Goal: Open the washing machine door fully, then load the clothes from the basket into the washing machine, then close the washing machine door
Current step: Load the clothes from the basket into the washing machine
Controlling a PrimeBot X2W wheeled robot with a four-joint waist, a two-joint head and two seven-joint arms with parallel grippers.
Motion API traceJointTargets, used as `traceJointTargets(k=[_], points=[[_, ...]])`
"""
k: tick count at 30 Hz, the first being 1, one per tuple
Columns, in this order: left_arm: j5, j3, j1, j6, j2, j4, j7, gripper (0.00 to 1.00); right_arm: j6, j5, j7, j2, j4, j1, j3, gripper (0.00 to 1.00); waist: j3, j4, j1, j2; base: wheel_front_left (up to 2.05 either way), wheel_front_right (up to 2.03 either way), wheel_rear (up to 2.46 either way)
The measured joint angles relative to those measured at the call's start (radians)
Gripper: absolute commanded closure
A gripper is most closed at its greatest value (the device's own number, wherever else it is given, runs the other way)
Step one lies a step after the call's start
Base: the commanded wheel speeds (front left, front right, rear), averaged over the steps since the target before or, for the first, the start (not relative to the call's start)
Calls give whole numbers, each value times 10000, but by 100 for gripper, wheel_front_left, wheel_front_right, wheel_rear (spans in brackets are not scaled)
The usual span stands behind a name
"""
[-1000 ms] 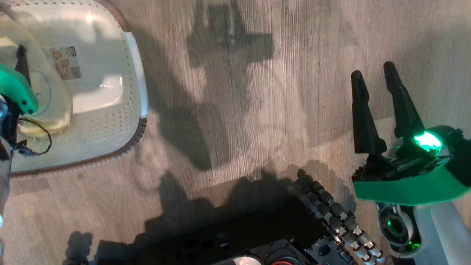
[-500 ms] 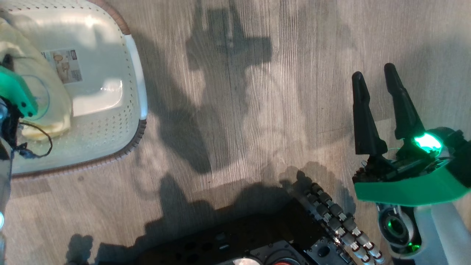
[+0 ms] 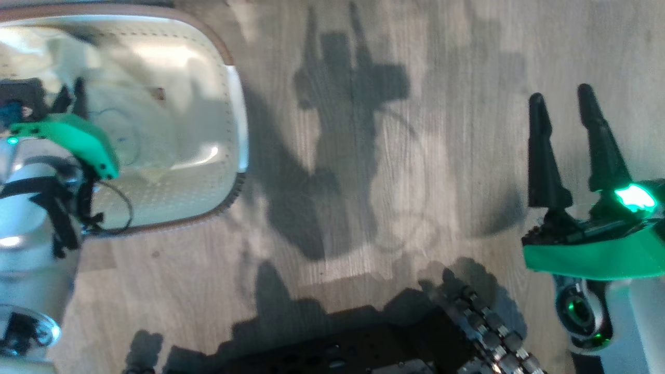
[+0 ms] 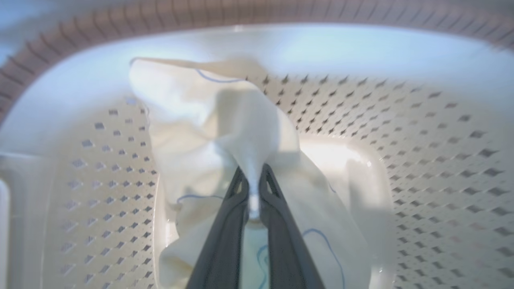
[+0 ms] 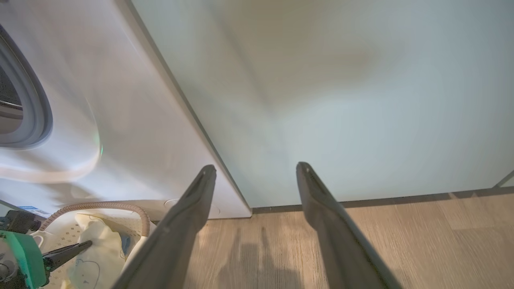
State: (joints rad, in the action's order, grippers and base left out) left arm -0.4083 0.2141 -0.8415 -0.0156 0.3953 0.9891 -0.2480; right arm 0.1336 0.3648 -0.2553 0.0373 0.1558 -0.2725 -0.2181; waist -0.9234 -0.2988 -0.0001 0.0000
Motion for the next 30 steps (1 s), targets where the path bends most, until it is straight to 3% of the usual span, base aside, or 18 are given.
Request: traceJointTargets(k=[17, 30], points=[[918, -1057, 3482, -788, -1287, -5678, -31, 100, 0, -1191, 0, 2, -395, 659, 1085, 0, 2575, 1401, -1, 0, 0, 0, 0], [1551, -1488, 5901, -934, -1674, -8301, -46, 100, 0, -1469, 0, 4, -863, 1572, 1162, 0, 4955, 1974, -1, 1, 0, 0, 0]])
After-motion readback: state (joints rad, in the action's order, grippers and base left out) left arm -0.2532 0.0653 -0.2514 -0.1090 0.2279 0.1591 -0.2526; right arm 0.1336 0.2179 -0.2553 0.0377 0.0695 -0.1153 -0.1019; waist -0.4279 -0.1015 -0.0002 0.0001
